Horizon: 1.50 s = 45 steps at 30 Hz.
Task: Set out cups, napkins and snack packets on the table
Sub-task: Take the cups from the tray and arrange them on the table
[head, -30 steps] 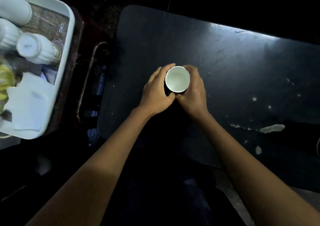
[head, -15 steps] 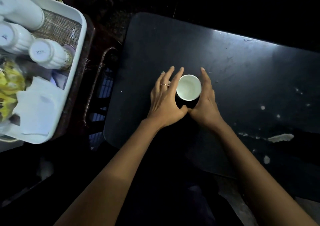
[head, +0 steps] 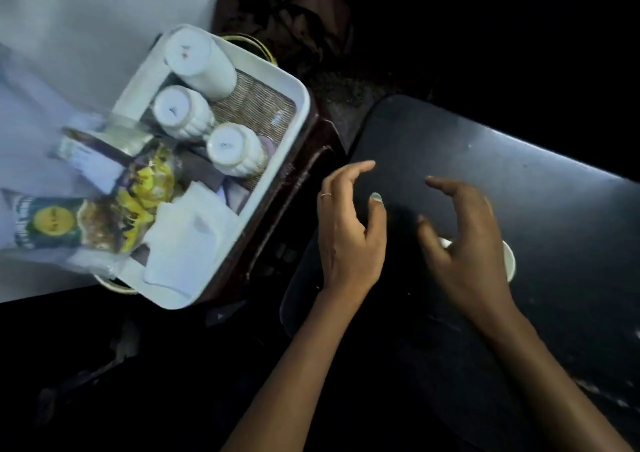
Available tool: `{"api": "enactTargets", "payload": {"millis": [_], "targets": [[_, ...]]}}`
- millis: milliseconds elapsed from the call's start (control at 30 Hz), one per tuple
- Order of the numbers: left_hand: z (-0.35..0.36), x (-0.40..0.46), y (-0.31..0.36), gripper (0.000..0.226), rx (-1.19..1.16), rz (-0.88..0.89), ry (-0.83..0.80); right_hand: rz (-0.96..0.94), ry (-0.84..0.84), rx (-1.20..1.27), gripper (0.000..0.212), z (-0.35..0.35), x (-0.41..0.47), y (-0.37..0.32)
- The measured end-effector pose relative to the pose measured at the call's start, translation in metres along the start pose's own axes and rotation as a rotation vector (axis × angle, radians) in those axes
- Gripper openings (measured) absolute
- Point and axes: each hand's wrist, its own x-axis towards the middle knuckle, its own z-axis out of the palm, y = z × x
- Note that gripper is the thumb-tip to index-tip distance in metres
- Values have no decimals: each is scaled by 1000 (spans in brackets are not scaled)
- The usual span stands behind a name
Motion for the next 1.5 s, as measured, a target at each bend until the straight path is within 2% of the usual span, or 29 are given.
{"api": "enactTargets", "payload": {"millis": [200,333,400,467,567,667,767,900,1033,1233,1400,1500], "targets": [[-64,79,-5,40,30,19,284,-153,-117,71,35,60,66,-64],[-111,130,-10,46,268,33,398,-161,-205,147,33,101,113,-105],[-130,155,-12,50,350,-22,395,-136,-244,182,33,121,137,-123],[-148,180,-17,51,426,-166,368,-86,-291,192,36,142,158,-139],[-166,214,-29,53,551,-448,176,13,-382,169,44,168,178,-153],[-173,230,-39,65,477,-571,3,41,-445,226,38,185,188,-161],[-168,234,-42,64,435,-559,-62,75,-460,315,34,191,192,-166],[-165,235,-42,65,547,-570,-55,88,-517,386,36,192,194,-169],[-171,235,-41,50,523,-564,-50,120,-530,511,34,187,188,-173],[-167,223,-27,68,529,-505,37,174,-472,694,43,170,179,-181],[-163,199,0,60,398,-435,115,258,-447,741,52,139,164,-184],[-158,175,14,60,107,-427,109,319,-451,843,47,116,150,-177]]}}
